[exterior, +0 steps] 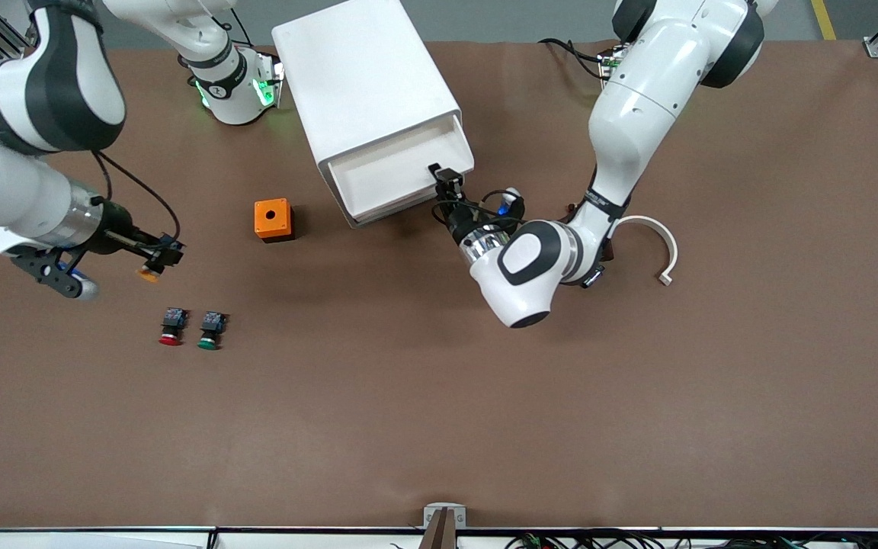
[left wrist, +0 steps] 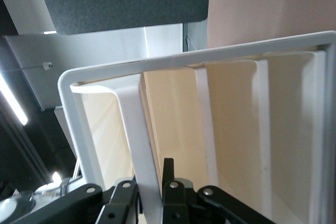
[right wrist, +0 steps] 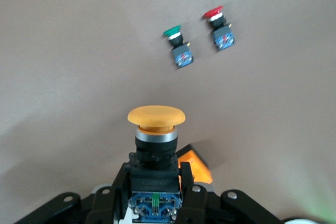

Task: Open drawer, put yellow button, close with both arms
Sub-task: 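Pull the drawer open with the left gripper while the right gripper lifts the button, then carry the yellow button into the open drawer with the right gripper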

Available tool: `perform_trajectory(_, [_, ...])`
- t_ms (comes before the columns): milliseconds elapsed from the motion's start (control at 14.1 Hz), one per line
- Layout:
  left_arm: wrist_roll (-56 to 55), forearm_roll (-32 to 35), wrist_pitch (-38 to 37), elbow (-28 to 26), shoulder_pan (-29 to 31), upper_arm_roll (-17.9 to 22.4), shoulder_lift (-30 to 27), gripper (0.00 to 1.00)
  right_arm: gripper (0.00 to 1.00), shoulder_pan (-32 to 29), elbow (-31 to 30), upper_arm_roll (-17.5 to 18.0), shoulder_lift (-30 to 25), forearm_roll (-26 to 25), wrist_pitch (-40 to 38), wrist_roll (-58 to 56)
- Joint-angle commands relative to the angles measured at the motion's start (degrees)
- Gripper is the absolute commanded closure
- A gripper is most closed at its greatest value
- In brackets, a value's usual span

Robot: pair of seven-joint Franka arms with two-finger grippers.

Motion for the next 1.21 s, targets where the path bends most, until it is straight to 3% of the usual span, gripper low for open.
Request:
perform_trajectory(0, [-0.8,-0.9,1.5,0.4,2.2,0.5,0.9,0.85,1.0,4.7,-1.2,-0.5,-3.2,1.5,-1.0,7.8])
perform_trajectory(498, [-0.4,-1.7,2.8,0.4,3.6,0.5,1.1,0.77,1.0,18.1,-1.3,-0.5,-5.3,2.5,-0.8,27.5])
perform_trajectory(640, [-0.3,-1.6,3.3,0.4,3.6,0.5,1.1,0.61,1.0,22.0,-1.3,-0.6,-5.3,2.4,0.0,32.4])
perform_trajectory(783, [0.3,-1.8,3.3,0.4,3.6,0.2,1.0,0.33,1.0,25.6,-1.8,-0.6,-5.2,2.1,1.3,37.6])
perform_trajectory(854, [0.4,-2.2,3.3,0.5,3.6,0.0,0.9,0.25,1.0,27.4,-1.9,-0.6,-5.2,2.1,1.8,40.0])
perform_trajectory(925, [0.9,-3.4,3.3,0.5,3.6,0.0,0.9,0.02,1.0,29.0,-2.2,-0.6,-5.2,2.1,2.3,42.2])
perform_trajectory(1138, [5.6,-5.6,3.3,0.9,4.2,0.0,0.8,0.0,1.0,33.9,-3.4,-0.6,-5.0,2.0,5.5,48.3])
